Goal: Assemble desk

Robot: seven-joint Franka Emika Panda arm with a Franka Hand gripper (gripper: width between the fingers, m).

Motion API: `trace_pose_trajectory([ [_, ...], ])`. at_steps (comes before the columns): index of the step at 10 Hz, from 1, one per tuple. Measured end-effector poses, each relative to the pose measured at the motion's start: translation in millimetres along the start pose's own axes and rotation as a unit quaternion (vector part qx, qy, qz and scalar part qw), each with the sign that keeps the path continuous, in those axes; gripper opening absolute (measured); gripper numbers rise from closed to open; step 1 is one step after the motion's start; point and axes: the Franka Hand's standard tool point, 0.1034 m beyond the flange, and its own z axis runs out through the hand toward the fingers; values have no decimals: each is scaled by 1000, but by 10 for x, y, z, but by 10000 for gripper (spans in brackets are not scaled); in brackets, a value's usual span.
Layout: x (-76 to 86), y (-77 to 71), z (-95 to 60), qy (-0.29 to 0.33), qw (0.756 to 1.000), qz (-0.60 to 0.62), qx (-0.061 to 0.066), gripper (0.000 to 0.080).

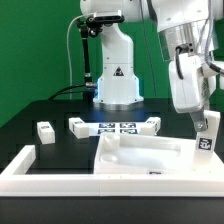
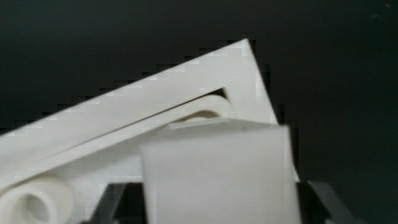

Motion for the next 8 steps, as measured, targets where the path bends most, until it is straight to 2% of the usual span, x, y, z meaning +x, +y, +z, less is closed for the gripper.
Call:
trace_pose_trajectory([
  [4, 14, -4, 7, 2, 1000, 7, 1, 300],
  [6, 4, -7, -2, 1, 1000, 4, 1, 611],
  [7, -55, -27, -119, -5, 1000, -6, 7, 611],
  [8, -98, 27, -314, -13, 1000, -16, 11, 643],
])
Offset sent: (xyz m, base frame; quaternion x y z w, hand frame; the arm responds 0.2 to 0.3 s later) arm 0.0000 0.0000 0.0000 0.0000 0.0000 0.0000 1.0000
